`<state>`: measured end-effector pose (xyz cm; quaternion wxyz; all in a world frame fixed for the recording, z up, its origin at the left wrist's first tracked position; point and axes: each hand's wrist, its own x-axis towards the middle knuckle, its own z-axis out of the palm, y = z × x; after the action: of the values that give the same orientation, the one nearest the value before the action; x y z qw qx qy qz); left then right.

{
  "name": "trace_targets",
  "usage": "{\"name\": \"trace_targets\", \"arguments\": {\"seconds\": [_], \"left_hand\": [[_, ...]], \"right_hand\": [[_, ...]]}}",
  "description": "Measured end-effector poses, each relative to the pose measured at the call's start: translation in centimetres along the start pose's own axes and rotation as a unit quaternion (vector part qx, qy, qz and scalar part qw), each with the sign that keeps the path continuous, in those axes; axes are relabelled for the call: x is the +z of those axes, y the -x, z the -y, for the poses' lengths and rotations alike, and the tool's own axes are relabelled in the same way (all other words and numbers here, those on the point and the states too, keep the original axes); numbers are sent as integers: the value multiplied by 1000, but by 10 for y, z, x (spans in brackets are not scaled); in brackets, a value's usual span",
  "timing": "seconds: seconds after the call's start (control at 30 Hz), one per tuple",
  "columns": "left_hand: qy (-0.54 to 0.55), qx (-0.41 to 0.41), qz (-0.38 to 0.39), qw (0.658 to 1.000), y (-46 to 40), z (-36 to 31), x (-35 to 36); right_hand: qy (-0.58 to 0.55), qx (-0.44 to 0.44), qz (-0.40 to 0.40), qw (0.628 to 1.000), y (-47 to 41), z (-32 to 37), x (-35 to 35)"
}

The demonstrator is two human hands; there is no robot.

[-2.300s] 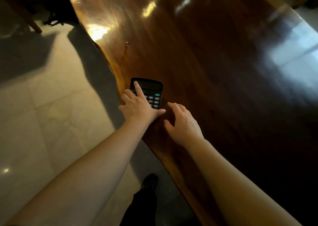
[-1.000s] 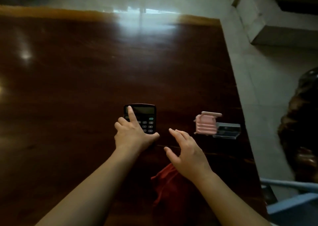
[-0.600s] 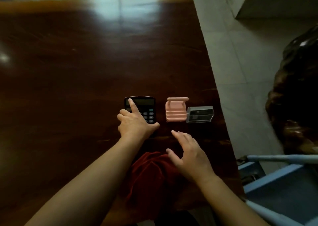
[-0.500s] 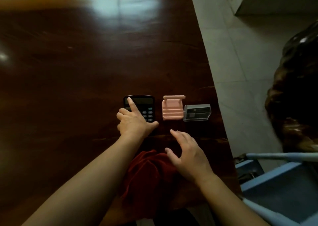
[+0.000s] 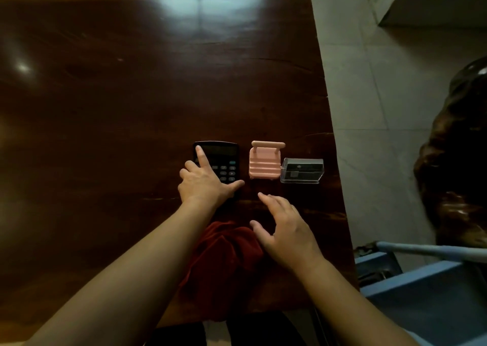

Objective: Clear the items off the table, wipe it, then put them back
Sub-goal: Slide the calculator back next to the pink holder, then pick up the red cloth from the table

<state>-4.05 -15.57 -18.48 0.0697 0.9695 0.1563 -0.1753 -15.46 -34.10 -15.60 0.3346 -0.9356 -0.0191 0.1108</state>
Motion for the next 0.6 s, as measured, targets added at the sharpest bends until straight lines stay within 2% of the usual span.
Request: {"name": "trace_targets", "arguments": {"seconds": [0.3, 0.47, 0.6], "left_hand": [[98, 88, 2, 991, 43, 72, -25], [139, 171, 49, 974, 67, 114, -27], [158, 198, 73, 965, 87, 138, -20]], "right_hand": [[20, -7, -5, 1000, 16, 28, -5], [30, 30, -27, 999, 48, 54, 1], [11, 82, -32, 996, 78, 70, 12]]}}
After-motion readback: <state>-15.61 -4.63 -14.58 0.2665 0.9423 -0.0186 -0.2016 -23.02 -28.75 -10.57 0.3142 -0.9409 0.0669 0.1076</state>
